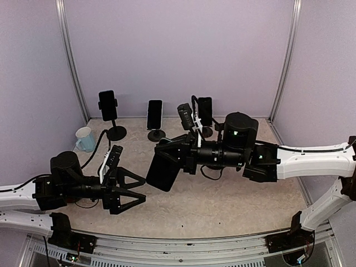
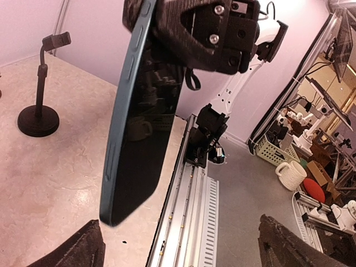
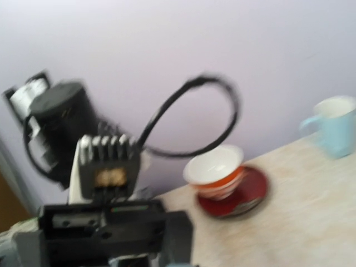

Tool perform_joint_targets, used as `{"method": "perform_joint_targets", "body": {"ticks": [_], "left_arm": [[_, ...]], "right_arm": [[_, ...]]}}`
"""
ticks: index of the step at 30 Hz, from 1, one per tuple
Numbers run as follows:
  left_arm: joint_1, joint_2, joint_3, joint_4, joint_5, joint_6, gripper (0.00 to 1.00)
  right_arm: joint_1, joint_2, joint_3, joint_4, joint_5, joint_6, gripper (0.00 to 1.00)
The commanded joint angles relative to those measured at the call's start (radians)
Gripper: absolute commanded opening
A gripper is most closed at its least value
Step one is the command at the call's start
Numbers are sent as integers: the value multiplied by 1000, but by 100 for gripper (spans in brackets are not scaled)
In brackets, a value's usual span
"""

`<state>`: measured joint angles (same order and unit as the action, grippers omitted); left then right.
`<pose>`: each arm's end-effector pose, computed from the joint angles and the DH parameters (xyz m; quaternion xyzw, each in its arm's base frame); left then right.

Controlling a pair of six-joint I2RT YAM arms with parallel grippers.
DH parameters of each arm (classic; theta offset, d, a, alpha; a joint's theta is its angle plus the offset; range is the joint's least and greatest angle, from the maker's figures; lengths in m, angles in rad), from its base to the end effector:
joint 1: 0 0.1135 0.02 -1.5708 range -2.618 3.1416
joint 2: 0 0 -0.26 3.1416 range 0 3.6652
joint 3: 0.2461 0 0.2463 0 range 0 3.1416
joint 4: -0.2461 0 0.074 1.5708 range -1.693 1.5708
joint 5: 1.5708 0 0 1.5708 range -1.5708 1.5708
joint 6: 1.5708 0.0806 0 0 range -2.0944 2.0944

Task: Place the phone on the phone stand
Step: Move the phone stand to the center of the board.

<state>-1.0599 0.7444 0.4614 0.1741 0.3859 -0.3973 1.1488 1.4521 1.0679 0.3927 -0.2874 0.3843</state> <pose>0.0824 -0.2091 0.2644 0.3587 0.6493 -0.5428 0.3938 0.1366 0.3601 0.3391 -0.3543 0.6086 0.5601 0.4363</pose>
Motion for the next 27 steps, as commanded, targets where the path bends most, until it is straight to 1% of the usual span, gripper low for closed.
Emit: {"method": "perform_joint_targets", "body": {"ticks": [1, 2, 9, 14, 23, 27], "left_arm": [[-5, 2, 11, 9, -9, 4, 98], [-5, 4, 12, 10, -11, 5, 99], [-5, 36, 32, 27, -40, 16, 99], [-5, 79, 51, 46, -51, 20, 99], [-5, 155, 68, 96, -56, 8, 99], [-5, 176, 71, 110, -57, 5, 99]], "right_arm": [[-9, -122, -39, 34, 204, -55, 0], [-9, -144, -49, 30, 233, -58, 0], [-9, -302, -137, 25, 553, -115, 0], [-9, -383, -153, 37, 674, -184, 0], [-10, -447, -171, 38, 925, -278, 0], [-11, -459, -178, 44, 1009, -332, 0]]}}
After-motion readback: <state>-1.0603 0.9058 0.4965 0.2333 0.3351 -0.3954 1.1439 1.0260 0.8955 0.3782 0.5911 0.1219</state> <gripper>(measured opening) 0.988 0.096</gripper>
